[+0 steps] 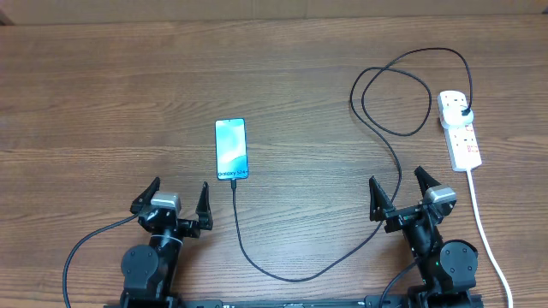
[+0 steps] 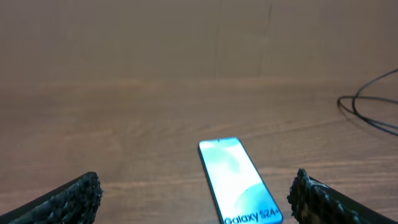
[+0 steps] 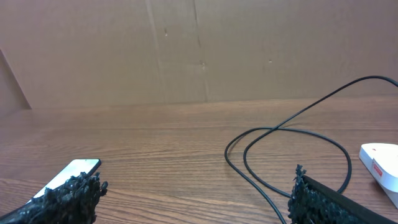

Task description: Plug charger to phone and switch on socket

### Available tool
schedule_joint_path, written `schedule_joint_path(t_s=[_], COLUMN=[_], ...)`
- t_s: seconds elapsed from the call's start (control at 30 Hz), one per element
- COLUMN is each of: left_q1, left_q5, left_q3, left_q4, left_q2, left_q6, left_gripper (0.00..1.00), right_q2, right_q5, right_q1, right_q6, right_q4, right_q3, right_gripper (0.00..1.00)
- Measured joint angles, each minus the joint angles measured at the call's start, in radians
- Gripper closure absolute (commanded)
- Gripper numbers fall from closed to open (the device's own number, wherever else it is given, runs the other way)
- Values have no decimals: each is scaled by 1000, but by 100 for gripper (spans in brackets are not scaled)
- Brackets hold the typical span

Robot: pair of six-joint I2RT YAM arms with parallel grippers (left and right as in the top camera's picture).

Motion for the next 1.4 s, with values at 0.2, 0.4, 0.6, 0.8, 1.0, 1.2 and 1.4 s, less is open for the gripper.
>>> schedule_joint_path(t_s=[0.2, 0.4, 0.6, 0.8, 1.0, 1.2, 1.4], left_q1=[0, 0, 0, 0, 0, 0, 0], left_q5=[0, -1, -1, -1, -1, -1, -1], left_q3=[-1, -4, -4, -4, -4, -4, -4], left_q4=[26, 5, 5, 5, 5, 5, 5], left_q2=[-29, -29, -30, -29, -29, -29, -29], left_q6=[35, 49, 49, 49, 48, 48, 49], left_gripper=[0, 0, 0, 0, 0, 0, 0], right_q2=[0, 0, 0, 0, 0, 0, 0], right_q5=[0, 0, 0, 0, 0, 0, 0], right_q1=[0, 0, 0, 0, 0, 0, 0], right_q6=[0, 0, 0, 0, 0, 0, 0], right_q4=[0, 0, 0, 0, 0, 0, 0], right_q3=[0, 0, 0, 0, 0, 0, 0], right_gripper=[0, 0, 0, 0, 0, 0, 0])
